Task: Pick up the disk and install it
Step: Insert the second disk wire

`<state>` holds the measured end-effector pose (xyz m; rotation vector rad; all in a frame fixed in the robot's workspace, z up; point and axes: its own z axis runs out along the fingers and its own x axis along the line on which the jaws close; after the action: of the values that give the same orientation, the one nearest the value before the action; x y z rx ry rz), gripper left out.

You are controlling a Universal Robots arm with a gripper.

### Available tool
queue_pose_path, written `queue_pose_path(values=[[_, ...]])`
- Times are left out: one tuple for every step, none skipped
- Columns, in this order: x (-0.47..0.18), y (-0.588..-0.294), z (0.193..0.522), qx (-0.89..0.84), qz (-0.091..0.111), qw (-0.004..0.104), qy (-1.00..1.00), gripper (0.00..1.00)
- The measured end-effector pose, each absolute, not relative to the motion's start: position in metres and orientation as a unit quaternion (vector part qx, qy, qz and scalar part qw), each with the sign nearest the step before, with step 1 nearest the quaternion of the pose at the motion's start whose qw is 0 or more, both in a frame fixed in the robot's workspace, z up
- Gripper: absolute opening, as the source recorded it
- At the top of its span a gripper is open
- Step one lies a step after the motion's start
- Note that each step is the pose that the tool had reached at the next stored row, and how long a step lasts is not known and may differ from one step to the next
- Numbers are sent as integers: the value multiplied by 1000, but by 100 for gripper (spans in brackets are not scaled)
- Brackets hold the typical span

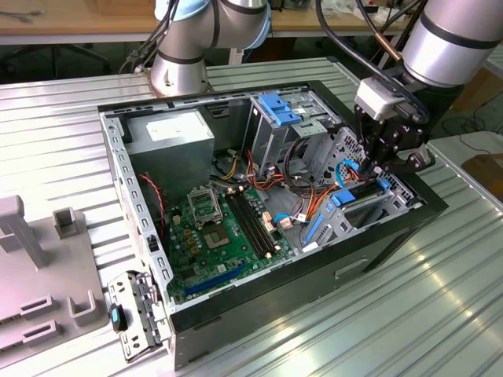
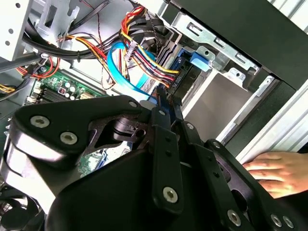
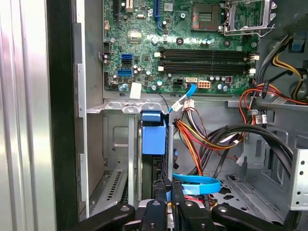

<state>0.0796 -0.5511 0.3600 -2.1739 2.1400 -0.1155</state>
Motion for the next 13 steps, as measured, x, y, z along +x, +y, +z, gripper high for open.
queue_pose_path(values=[[80, -551, 360, -711, -38, 45, 701, 16], [80, -551, 359, -710, -38, 45, 701, 16], [80, -551, 359, -709, -38, 45, 703, 16], [80, -551, 358, -707, -38, 45, 704, 16], [80, -553, 356, -706, -39, 47, 706, 16], [80, -555, 352, -707, -39, 47, 704, 16], [80, -556, 349, -714, -38, 48, 697, 16], [80, -556, 347, -714, -37, 49, 697, 16], [81, -557, 347, -714, -37, 49, 697, 16], [81, -557, 346, -714, -37, 49, 697, 16], [81, -557, 346, -714, -37, 49, 697, 16], [81, -557, 346, -714, -37, 49, 697, 16], [81, -557, 345, -714, -37, 49, 697, 16]])
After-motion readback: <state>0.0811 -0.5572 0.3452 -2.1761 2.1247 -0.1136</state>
